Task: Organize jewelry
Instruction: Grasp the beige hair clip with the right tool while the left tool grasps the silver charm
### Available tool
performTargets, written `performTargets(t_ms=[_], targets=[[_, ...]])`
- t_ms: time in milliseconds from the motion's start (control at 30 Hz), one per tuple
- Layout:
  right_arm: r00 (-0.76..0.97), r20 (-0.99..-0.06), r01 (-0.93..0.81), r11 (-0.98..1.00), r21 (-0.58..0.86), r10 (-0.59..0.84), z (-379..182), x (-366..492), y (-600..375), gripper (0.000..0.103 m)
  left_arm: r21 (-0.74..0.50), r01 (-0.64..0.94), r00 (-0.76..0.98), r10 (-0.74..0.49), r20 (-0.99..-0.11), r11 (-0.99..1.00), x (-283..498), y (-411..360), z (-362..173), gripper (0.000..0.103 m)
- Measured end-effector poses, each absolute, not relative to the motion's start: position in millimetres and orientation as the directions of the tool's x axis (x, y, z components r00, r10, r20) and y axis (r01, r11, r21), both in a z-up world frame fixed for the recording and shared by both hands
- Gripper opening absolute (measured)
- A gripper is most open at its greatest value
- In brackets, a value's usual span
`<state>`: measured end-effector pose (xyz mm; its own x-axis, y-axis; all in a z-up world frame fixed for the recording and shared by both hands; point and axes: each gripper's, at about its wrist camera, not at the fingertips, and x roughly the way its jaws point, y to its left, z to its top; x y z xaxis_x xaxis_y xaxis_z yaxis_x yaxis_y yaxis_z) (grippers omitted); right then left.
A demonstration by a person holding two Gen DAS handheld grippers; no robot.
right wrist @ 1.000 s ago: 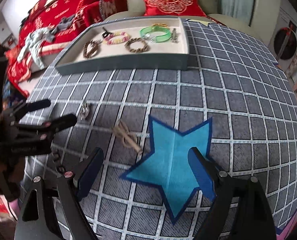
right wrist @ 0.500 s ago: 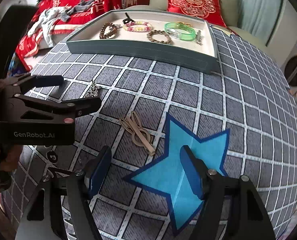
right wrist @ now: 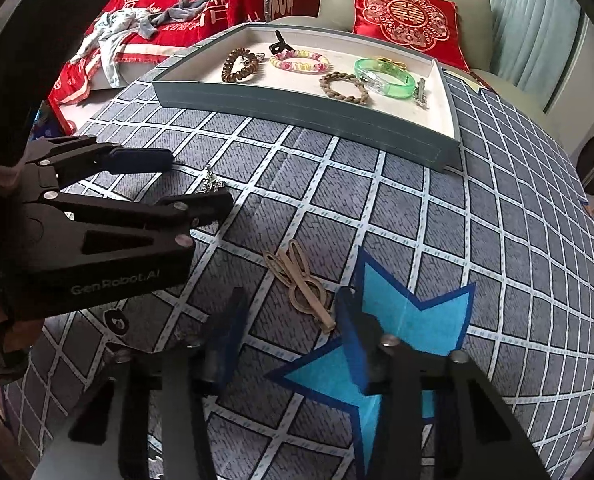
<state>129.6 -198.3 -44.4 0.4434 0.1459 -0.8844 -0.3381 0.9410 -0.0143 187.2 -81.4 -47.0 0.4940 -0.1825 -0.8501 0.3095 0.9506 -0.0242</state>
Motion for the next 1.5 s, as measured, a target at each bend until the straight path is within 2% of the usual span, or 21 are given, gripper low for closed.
performTargets(t_ms=[33,100,133,167,233,733,1500], targets=[[0.444,-0.884,-0.333,0.943,-0.014,0.144,-44.2,129.1,-198.6,0.039,-0.025,0.313,0.495,-0.185,-0.849,0.95,186.9,-81.5,-46.5,0.061],[0.446,-0.884,-0.32,0.947,-0.01,0.141,-43.6,128.9,-200.5,0.029,-0.025,0.324,0.496,-0.192,-0.846,0.946,186.1,-82.2,-45.1,0.037],[0.447,-0.884,-0.313,0.95,-0.008,0.14,-43.2,128.7,-201.5,0.02,-0.027,0.329,0.494,-0.196,-0.847,0.944,186.0,-82.4,-44.7,0.033],[0.446,-0.884,-0.304,0.953,-0.005,0.137,-42.7,128.4,-203.1,0.014,-0.034,0.332,0.491,-0.203,-0.847,0.943,186.0,-82.2,-44.4,0.033],[0.445,-0.886,-0.285,0.959,-0.001,0.131,-42.1,127.7,-206.7,0.009,-0.052,0.337,0.485,-0.221,-0.846,0.94,185.3,-81.1,-43.8,0.033],[0.463,-0.876,-0.173,0.983,0.062,0.136,-30.6,122.2,-229.3,0.009,-0.083,0.374,0.494,-0.274,-0.825,0.924,174.6,-78.8,-32.5,0.033],[0.486,-0.856,-0.12,0.984,0.134,0.176,-12.4,138.7,-235.8,0.009,-0.114,0.407,0.521,-0.333,-0.786,0.906,179.8,-63.4,-12.8,0.033]])
